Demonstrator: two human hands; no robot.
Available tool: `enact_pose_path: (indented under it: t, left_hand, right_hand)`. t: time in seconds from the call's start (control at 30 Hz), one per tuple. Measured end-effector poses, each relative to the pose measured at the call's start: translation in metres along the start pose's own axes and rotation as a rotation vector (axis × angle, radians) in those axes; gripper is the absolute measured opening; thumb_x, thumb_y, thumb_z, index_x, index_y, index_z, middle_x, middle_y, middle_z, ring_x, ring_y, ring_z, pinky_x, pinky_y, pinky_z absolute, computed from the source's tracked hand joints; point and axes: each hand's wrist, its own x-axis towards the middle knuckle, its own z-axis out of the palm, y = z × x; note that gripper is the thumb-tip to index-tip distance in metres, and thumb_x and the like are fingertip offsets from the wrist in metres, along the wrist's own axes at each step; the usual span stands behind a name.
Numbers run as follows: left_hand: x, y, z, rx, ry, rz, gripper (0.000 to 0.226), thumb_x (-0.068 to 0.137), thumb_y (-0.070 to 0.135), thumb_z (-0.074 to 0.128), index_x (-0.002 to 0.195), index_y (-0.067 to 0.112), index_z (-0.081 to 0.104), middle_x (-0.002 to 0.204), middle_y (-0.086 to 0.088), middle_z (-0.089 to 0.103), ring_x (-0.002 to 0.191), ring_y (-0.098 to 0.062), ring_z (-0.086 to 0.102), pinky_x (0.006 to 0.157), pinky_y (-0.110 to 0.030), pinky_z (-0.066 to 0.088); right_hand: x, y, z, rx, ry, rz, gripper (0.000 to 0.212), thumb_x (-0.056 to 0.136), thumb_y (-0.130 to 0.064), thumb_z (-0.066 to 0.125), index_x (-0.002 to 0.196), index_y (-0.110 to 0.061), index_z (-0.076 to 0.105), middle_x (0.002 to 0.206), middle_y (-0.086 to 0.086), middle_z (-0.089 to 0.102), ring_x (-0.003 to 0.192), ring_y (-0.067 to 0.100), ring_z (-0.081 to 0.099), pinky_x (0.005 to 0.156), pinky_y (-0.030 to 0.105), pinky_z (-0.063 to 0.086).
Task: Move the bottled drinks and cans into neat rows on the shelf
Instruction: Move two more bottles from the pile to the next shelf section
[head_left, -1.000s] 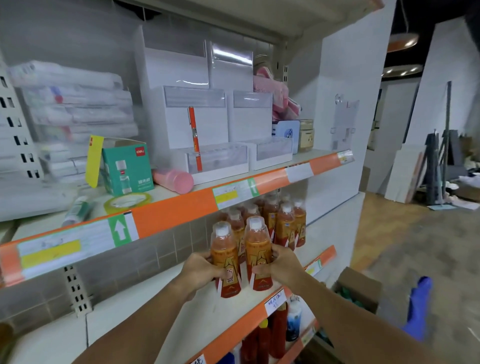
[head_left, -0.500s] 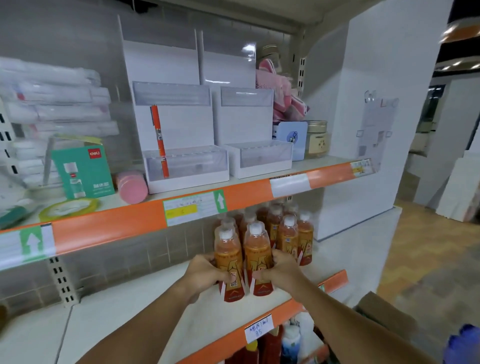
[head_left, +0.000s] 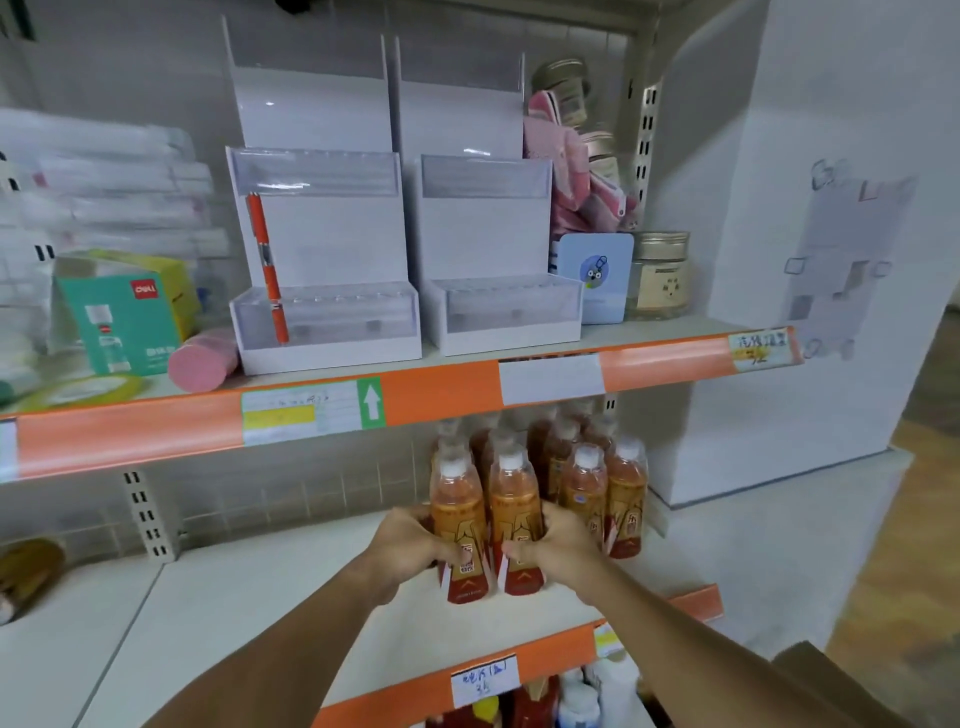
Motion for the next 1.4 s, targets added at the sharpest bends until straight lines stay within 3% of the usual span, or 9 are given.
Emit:
enact_pose_path:
  t: [0.3,0.77,1.2,1.33,1.4]
  left_hand:
    - [0.010,-0.005,0.009,0.020,0.011,-0.010,0.044,0.065,0.003,0.090,0.105,0.015,0.076,0.099,0.002,0.079,0.092,-0.017,0.076,0.084,-0.037,0.063]
    - [0.019,-0.014,0.023,0.098,0.085,-0.042,0.044,0.068,0.008,0.091,0.108,0.019,0.076,0.101,0.007,0.079,0.096,-0.016,0.075,0.092,-0.040,0.060]
    - [0.026,-0.022,0.029,0.111,0.163,-0.059,0.045,0.070,0.002,0.087,0.109,0.020,0.072,0.105,0.005,0.077,0.100,-0.020,0.073,0.093,-0.042,0.059]
    - [0.027,-0.028,0.038,0.047,0.230,-0.042,0.046,0.073,-0.002,0.084,0.106,0.026,0.069,0.102,0.009,0.076,0.098,-0.016,0.072,0.085,-0.035,0.060]
    - [0.025,-0.032,0.043,0.046,0.270,-0.035,0.048,0.075,-0.001,0.083,0.106,0.031,0.065,0.104,0.013,0.074,0.098,-0.014,0.070,0.089,-0.036,0.057]
  right_hand:
    - [0.016,0.020,0.004,-0.001,-0.054,0.014,0.046,0.072,-0.031,0.086,0.113,-0.028,0.066,0.104,-0.010,0.074,0.100,0.012,0.069,0.096,0.044,0.055]
    - [0.029,0.030,0.009,0.038,-0.051,-0.052,0.055,0.079,-0.026,0.083,0.127,-0.027,0.057,0.111,-0.014,0.070,0.105,0.009,0.064,0.095,0.035,0.051]
    - [0.033,0.032,0.017,-0.015,-0.036,-0.030,0.060,0.084,-0.032,0.078,0.135,-0.027,0.046,0.127,-0.004,0.064,0.124,0.022,0.058,0.107,0.049,0.046]
    - [0.033,0.031,0.018,-0.019,-0.050,-0.008,0.065,0.087,-0.033,0.075,0.141,-0.029,0.039,0.133,-0.004,0.060,0.130,0.024,0.053,0.109,0.052,0.043]
    - [0.032,0.031,0.017,-0.024,-0.063,0.001,0.071,0.088,-0.034,0.073,0.146,-0.030,0.033,0.138,-0.004,0.056,0.133,0.024,0.050,0.111,0.052,0.041]
